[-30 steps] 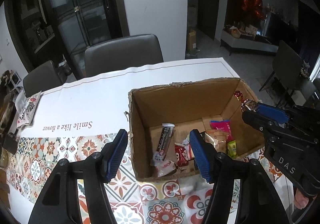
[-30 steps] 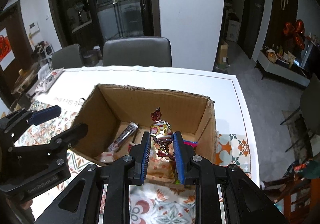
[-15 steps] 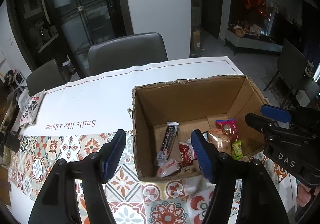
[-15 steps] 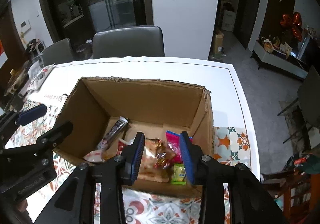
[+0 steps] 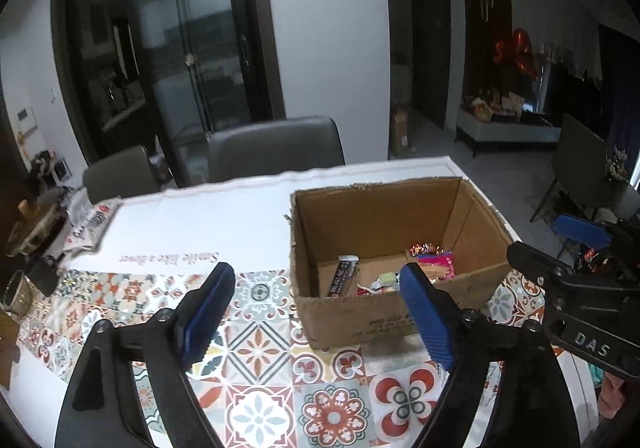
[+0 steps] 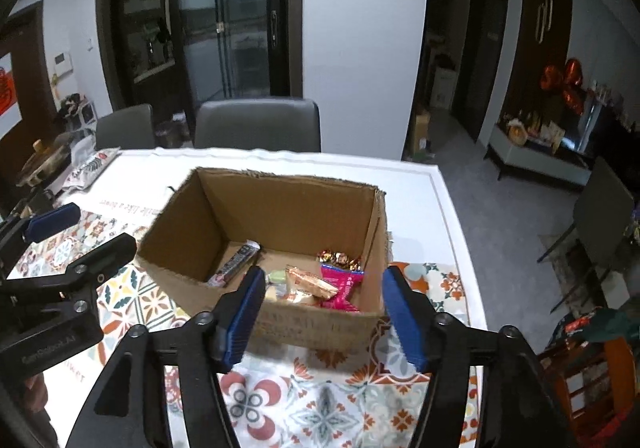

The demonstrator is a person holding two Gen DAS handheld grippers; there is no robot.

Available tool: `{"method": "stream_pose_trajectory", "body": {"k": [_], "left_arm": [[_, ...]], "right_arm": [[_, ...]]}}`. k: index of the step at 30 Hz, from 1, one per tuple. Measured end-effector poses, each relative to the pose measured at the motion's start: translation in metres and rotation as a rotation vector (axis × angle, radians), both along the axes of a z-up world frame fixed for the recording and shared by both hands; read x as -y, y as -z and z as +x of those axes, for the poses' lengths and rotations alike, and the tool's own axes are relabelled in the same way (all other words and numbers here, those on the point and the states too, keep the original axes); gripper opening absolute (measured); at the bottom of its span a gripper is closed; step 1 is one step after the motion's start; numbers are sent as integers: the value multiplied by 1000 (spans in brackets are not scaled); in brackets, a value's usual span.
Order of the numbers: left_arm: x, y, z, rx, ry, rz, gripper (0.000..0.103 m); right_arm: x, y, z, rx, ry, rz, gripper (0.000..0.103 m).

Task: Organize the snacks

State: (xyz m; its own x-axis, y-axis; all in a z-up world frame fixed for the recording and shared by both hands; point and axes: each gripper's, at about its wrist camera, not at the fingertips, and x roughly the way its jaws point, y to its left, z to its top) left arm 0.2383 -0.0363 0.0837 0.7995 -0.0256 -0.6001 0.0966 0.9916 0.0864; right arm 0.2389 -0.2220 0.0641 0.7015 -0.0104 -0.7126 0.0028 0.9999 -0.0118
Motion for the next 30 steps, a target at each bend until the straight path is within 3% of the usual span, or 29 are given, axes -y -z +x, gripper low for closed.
{"method": "stream_pose_trajectory", "body": {"k": [6, 12, 18, 24, 30], "left_arm": [[-4, -1, -48, 80, -12, 2, 99], [-3, 6, -91, 104, 11, -10, 103], [-2, 15, -127, 125, 16, 7, 103], [-9, 20, -156, 128, 1, -45, 103], [-11, 24, -177, 162, -17, -9, 103]], "right_arm": [[-6, -8, -47, 76, -9, -2, 80], [-1, -6, -91, 121, 27, 36, 86], [-3, 2, -127, 135, 45, 50, 86], [-4, 9, -155, 151, 61, 33, 86], [-7, 10, -175, 176, 52, 19, 86]]}}
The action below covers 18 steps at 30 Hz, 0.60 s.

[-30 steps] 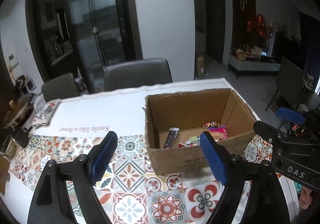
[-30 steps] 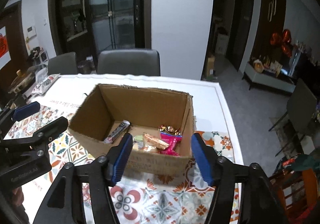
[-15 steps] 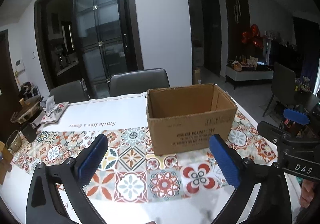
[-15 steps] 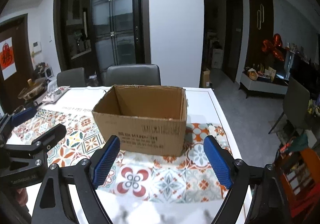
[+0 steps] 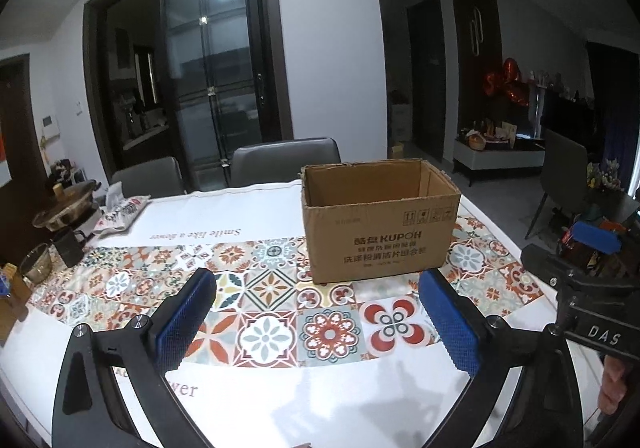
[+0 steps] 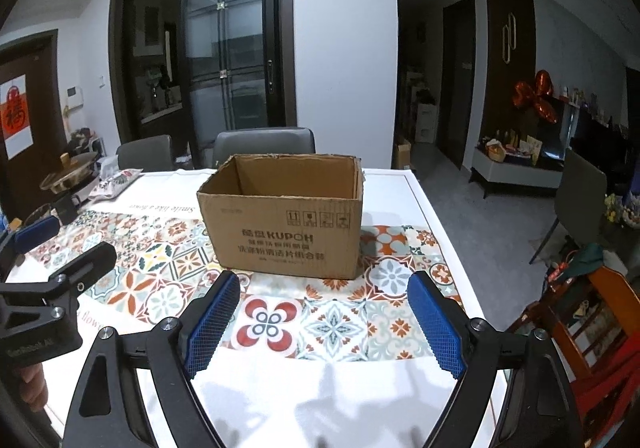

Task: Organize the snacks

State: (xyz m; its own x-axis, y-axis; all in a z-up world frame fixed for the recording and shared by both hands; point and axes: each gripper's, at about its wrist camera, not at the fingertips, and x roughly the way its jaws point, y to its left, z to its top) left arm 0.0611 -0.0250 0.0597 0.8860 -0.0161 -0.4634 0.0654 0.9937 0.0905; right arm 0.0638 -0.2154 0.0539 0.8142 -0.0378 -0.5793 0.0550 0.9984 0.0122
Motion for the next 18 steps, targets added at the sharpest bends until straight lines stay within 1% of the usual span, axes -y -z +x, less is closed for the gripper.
{"method": "stream_pose_trajectory", "body": {"k": [7, 13, 18], "left_arm": [[-1, 5, -14, 35, -10, 31, 103], [-3, 5, -25, 66, -11, 16, 103], [-4, 4, -28, 72, -8, 8, 103]], "right_arm": [[-5, 2, -15, 10, -12, -3, 86], [-7, 3, -24, 20, -14, 1, 86], [-9, 1, -28, 37, -18, -4, 86]]}}
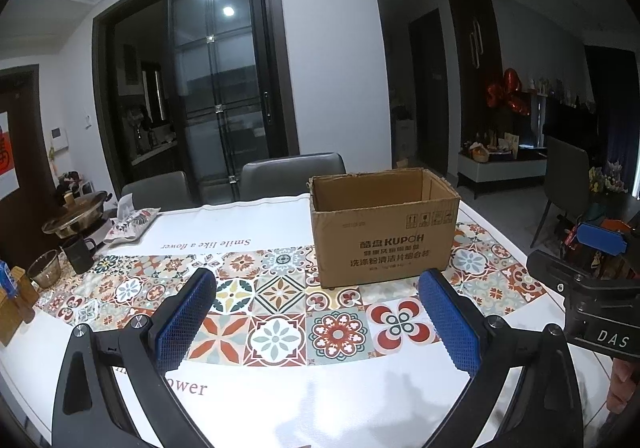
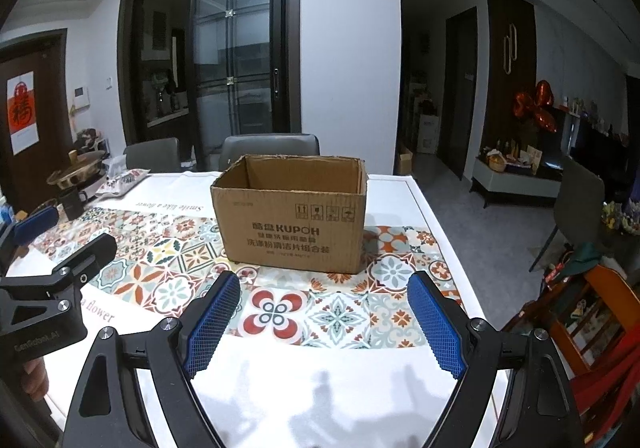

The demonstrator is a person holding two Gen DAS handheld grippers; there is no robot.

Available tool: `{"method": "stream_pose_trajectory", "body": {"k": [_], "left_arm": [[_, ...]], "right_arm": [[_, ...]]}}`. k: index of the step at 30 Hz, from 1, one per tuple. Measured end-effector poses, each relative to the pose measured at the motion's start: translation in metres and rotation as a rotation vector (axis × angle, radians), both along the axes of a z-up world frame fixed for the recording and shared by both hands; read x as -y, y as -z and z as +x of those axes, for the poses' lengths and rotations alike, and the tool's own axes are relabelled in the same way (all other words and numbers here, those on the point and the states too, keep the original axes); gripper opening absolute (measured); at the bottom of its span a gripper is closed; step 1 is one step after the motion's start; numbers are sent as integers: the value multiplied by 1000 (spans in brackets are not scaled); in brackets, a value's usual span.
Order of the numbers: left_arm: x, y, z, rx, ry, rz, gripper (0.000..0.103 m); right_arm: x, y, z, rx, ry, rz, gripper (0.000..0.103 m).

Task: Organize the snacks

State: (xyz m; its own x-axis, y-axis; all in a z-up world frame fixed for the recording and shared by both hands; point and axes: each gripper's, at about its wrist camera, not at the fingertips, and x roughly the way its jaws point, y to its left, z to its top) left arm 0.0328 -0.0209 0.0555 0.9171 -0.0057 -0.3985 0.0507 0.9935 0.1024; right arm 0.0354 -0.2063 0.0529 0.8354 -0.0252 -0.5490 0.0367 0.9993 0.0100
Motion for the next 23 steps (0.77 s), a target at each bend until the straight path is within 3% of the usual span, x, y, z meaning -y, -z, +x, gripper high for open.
{"method": "stream_pose_trajectory", "body": {"k": [23], "left_arm": [[2, 2, -2, -24, 9, -10, 103]], "right_arm": [[0, 0, -2, 5, -11, 16, 86]]}}
